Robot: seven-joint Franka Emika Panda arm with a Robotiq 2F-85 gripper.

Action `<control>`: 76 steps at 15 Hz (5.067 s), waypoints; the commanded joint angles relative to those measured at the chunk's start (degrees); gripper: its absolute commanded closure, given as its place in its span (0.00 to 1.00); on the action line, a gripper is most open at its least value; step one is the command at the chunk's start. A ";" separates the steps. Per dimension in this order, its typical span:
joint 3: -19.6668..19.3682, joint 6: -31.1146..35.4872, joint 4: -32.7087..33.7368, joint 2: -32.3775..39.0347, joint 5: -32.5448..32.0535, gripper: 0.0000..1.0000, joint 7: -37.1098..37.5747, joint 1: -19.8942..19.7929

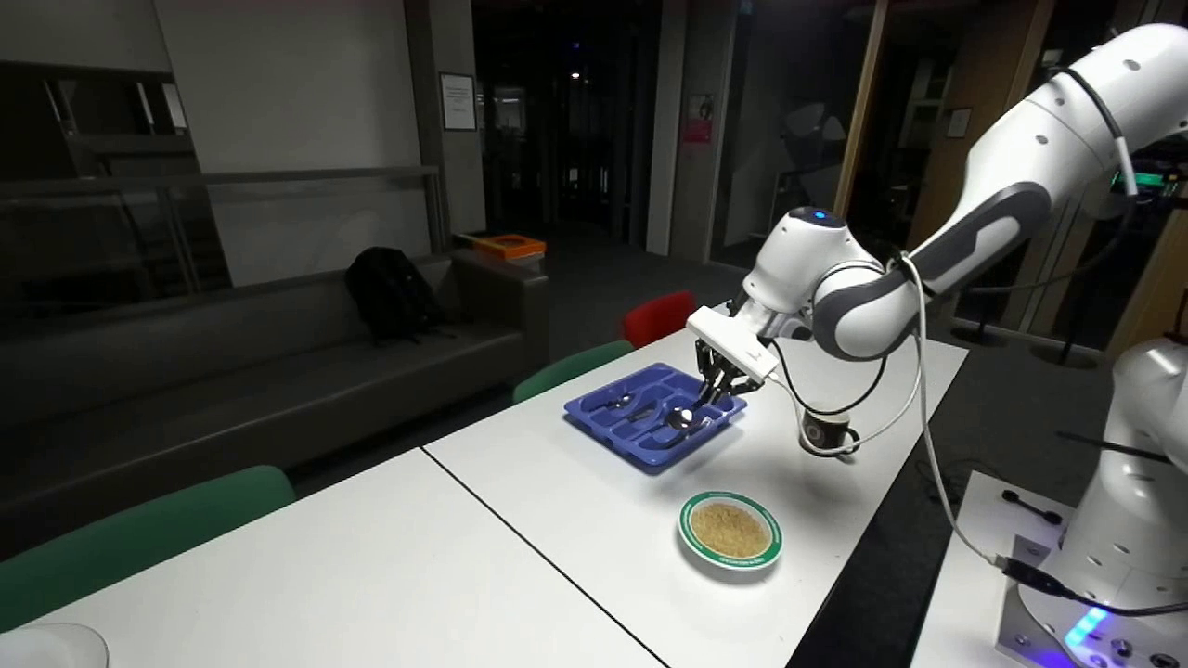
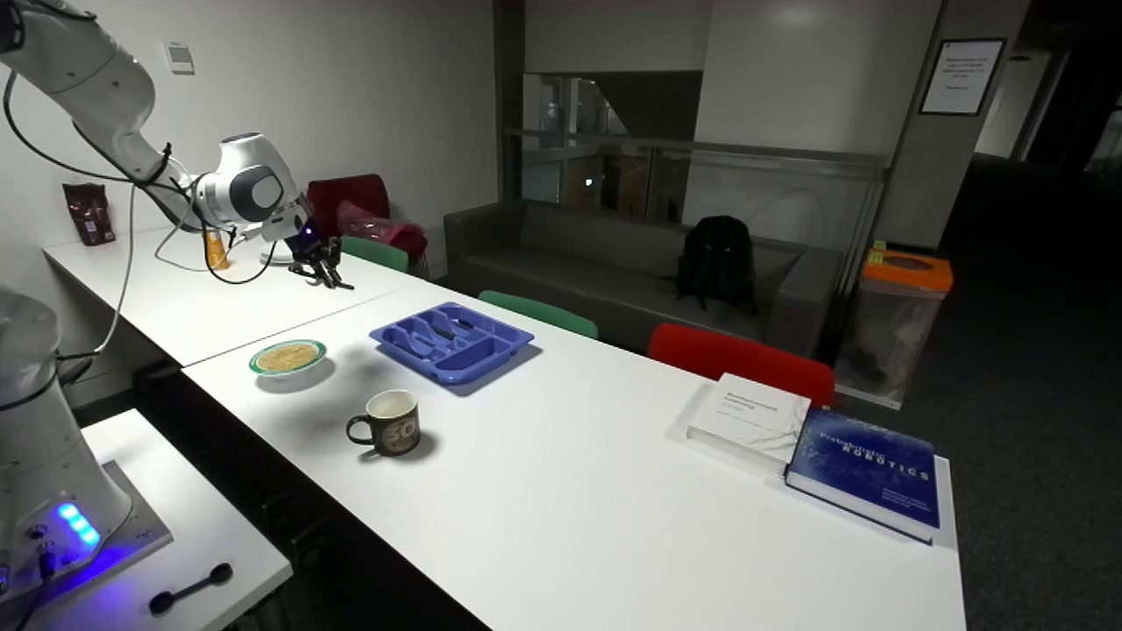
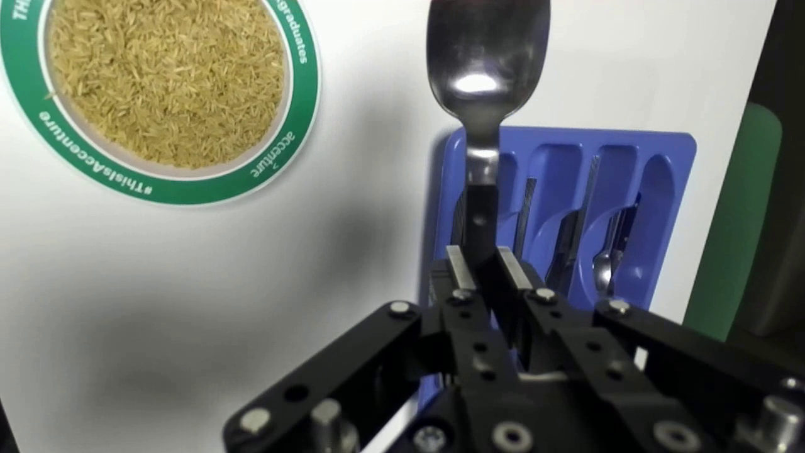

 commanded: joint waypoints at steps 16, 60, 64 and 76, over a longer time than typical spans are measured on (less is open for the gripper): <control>3.82 -2.07 24.05 21.20 23.88 0.97 -37.81 -9.73; -1.74 -6.65 45.57 44.02 34.83 0.97 -46.78 -12.06; -1.56 -8.64 46.82 44.76 35.22 0.97 -45.37 -12.57; -1.89 -10.44 46.28 44.50 35.37 0.97 -40.50 -13.11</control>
